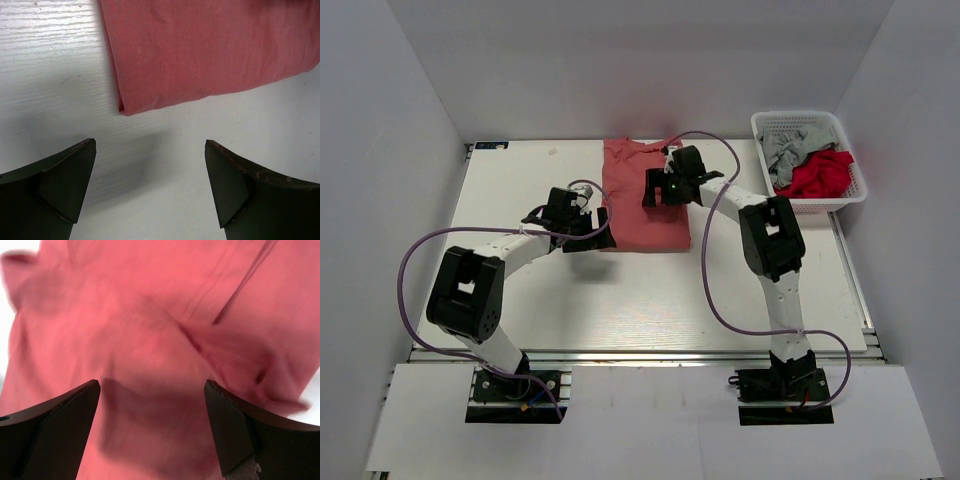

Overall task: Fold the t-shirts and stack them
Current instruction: Fold the folded rectangular tshirt in 1/3 of the way

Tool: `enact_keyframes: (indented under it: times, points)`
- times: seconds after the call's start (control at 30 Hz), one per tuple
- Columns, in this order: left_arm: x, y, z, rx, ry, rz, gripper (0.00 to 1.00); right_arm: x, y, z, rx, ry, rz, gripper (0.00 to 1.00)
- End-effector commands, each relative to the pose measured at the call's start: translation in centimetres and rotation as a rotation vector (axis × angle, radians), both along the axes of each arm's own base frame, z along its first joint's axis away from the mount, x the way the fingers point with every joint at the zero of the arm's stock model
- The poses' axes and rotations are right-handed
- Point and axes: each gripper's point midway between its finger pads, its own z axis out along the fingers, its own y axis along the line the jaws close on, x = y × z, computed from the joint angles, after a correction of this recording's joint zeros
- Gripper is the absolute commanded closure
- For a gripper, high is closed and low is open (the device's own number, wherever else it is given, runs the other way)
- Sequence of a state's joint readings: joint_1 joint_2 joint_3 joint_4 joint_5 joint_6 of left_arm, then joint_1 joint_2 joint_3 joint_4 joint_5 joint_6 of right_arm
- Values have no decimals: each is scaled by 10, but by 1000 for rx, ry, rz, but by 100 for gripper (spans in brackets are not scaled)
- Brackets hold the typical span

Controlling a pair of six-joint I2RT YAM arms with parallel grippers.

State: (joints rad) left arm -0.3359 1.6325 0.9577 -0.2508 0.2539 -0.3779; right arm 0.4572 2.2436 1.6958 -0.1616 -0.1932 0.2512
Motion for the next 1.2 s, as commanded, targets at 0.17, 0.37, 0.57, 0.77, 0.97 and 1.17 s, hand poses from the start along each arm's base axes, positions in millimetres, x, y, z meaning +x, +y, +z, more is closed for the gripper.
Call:
enact_keyframes:
  times: [0.17, 0.37, 0.57, 0.77, 0.97, 1.17]
  points:
    - [4, -4, 12, -11, -27, -17, 0, 87, -18, 35, -4, -217, -202, 10]
    - [2, -1, 8, -2, -21, -11, 0, 79, -5, 60, 44, -263, -77, 10]
    - [8, -1, 4, 17, -32, -20, 0, 43, -25, 84, 35, -263, -110, 10]
    - [16, 0, -7, 44, -54, -38, 0, -12, -72, 87, 72, -201, -271, 10]
    - [22, -1, -20, 40, -55, -27, 11, -74, -94, 39, 7, -22, -232, 10]
    - [31, -3, -27, 27, -84, -45, 26, -102, -92, 16, 6, 82, -148, 10]
